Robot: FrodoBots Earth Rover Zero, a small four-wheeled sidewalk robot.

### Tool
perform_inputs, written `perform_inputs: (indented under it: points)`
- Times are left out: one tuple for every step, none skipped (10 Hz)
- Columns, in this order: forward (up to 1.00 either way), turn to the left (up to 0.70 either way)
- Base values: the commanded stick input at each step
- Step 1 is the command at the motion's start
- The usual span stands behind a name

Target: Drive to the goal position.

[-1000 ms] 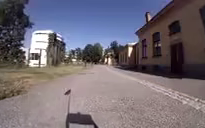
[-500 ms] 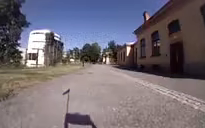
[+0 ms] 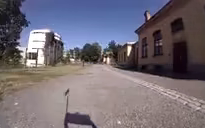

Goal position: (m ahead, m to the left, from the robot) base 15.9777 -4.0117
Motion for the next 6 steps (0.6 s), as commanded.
perform_inputs:
  points:
    - [0.70, 0.00]
    - [0.70, 0.00]
    - [0.70, 0.00]
    - [0.70, 0.00]
    - [0.70, 0.00]
    - [0.70, 0.00]
